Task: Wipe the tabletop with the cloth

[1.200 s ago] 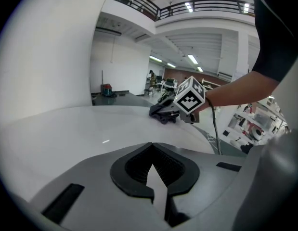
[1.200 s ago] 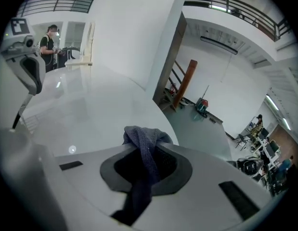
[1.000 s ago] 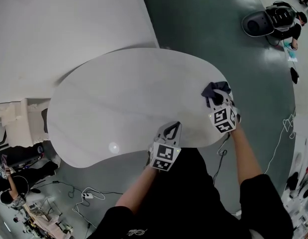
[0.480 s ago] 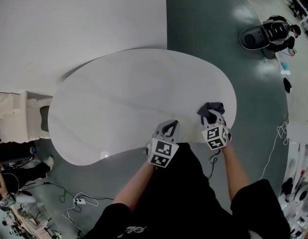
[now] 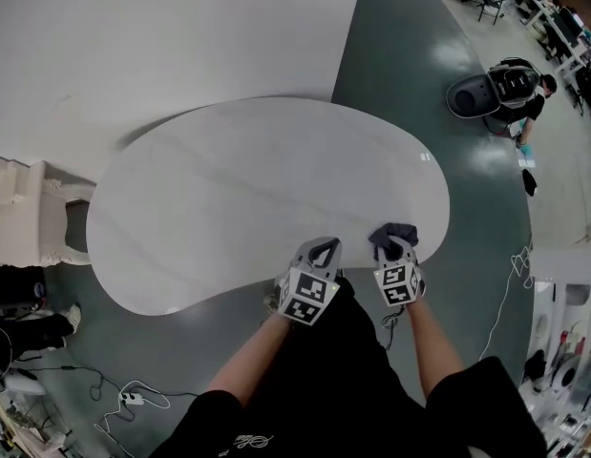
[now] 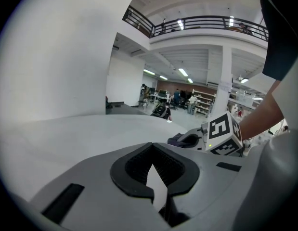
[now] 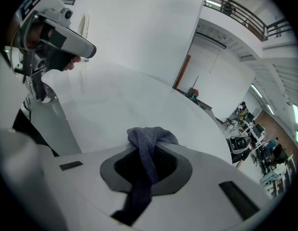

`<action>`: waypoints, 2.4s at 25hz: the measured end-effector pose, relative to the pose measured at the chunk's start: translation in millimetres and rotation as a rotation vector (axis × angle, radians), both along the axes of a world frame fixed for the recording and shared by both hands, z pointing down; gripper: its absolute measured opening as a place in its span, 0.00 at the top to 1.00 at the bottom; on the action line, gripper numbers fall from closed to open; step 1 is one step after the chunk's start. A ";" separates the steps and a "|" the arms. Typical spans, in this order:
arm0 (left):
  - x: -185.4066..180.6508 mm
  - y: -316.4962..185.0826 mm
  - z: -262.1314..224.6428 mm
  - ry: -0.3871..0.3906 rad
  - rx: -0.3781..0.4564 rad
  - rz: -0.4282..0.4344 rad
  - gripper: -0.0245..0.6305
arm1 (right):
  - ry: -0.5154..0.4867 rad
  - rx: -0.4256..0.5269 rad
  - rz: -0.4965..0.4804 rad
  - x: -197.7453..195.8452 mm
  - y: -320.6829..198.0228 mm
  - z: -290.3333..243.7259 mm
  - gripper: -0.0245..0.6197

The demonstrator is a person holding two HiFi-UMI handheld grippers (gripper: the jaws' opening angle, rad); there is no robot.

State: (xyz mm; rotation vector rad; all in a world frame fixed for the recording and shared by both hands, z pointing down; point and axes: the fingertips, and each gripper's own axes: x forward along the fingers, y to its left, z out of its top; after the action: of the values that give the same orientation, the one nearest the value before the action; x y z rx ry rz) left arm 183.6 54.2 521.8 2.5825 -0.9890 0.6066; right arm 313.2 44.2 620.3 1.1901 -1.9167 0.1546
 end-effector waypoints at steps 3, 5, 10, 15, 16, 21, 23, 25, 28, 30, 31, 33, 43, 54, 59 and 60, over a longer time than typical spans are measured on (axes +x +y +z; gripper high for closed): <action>-13.4 11.2 -2.0 0.016 -0.005 -0.003 0.95 | 0.001 -0.025 0.032 -9.4 11.1 2.4 0.92; -21.1 15.2 -2.7 0.031 -0.014 -0.018 0.95 | 0.005 -0.062 0.059 -11.8 14.2 2.1 0.92; -29.8 11.1 -3.7 0.051 -0.025 -0.056 0.95 | 0.027 -0.120 0.044 -18.4 8.8 5.8 0.92; -35.5 -8.3 5.4 0.017 -0.051 -0.064 0.95 | 0.017 -0.142 0.030 -25.3 -16.5 5.6 0.92; -36.1 -13.5 8.4 0.002 -0.055 -0.058 0.95 | 0.023 -0.143 0.026 -25.9 -23.6 4.7 0.92; -37.0 -51.0 17.5 -0.041 -0.077 -0.053 0.95 | 0.018 -0.127 0.036 -21.9 -71.1 3.1 0.92; -34.7 -68.4 21.7 -0.055 -0.088 -0.056 0.95 | 0.006 -0.126 0.033 -19.9 -92.7 3.0 0.92; -27.9 -81.7 24.9 -0.072 -0.100 -0.051 0.95 | -0.004 -0.118 0.028 -14.4 -112.8 1.1 0.92; -12.0 -95.2 27.5 -0.097 -0.114 -0.027 0.95 | -0.013 -0.085 0.029 -2.5 -144.1 -2.1 0.92; -4.4 -104.7 29.0 -0.108 -0.117 -0.014 0.95 | -0.009 -0.073 0.031 3.3 -166.2 -3.9 0.92; -1.7 -109.5 29.6 -0.110 -0.120 -0.012 0.95 | -0.005 -0.070 0.031 6.0 -177.3 -4.4 0.92; 2.3 -117.7 31.0 -0.116 -0.129 -0.015 0.95 | 0.001 -0.061 0.020 10.5 -200.2 -4.8 0.92; 5.0 -165.6 38.0 -0.134 -0.156 -0.074 0.95 | -0.021 -0.014 0.008 25.9 -306.3 -10.2 0.92; -17.7 -181.2 48.1 -0.142 -0.191 -0.175 0.95 | 0.056 0.112 -0.016 14.0 -367.4 -19.5 0.92; -20.5 -180.0 47.9 -0.130 -0.186 -0.189 0.95 | 0.021 0.107 -0.119 -13.5 -361.9 -19.3 0.92; -19.0 -178.4 47.4 -0.129 -0.183 -0.182 0.95 | 0.010 0.105 -0.151 -20.1 -358.0 -19.6 0.92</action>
State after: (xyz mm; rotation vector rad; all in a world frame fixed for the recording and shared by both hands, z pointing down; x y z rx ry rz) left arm 164.6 -124.2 569.3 2.2886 -1.1373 0.7834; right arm 293.1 -313.8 600.7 1.1064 -2.0176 -0.0330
